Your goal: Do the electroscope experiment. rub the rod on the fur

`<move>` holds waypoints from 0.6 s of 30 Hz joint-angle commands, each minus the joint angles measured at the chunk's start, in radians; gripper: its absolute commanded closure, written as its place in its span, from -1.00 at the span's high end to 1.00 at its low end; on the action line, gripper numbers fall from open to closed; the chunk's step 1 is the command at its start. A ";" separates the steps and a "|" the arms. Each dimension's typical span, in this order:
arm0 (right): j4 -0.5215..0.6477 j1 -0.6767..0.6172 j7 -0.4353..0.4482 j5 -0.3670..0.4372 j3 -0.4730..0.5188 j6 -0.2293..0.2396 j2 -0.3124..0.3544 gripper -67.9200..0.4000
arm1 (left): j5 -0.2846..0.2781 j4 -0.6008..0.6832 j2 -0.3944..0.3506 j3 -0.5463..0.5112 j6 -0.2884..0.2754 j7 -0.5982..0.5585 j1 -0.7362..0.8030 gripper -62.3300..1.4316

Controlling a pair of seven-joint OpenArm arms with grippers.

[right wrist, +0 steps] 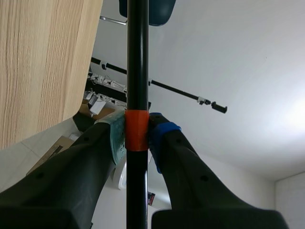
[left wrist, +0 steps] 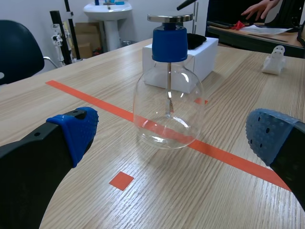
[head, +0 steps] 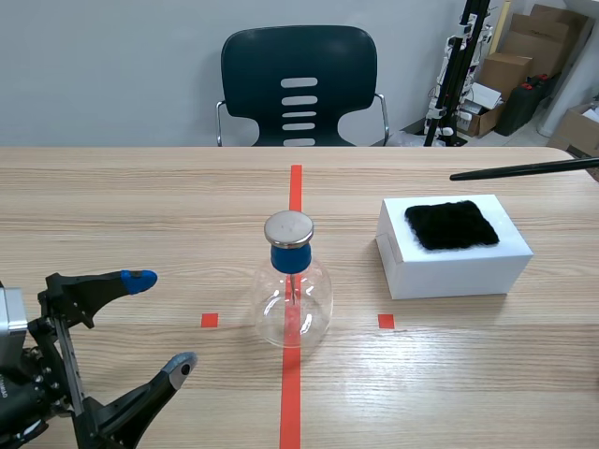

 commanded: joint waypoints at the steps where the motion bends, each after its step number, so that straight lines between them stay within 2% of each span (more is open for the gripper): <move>1: 0.019 0.018 -0.011 -0.005 -0.003 -0.010 0.022 -0.98 | -0.006 0.013 -0.003 -0.005 -0.002 -0.016 0.000 1.00; 10: 0.017 0.028 -0.064 -0.105 -0.051 0.035 0.019 -0.98 | -0.006 0.013 -0.003 -0.005 -0.002 -0.017 0.000 1.00; 18: 0.017 0.028 -0.128 -0.109 -0.051 0.085 0.019 -0.98 | -0.006 0.013 -0.003 -0.005 -0.002 -0.016 0.000 1.00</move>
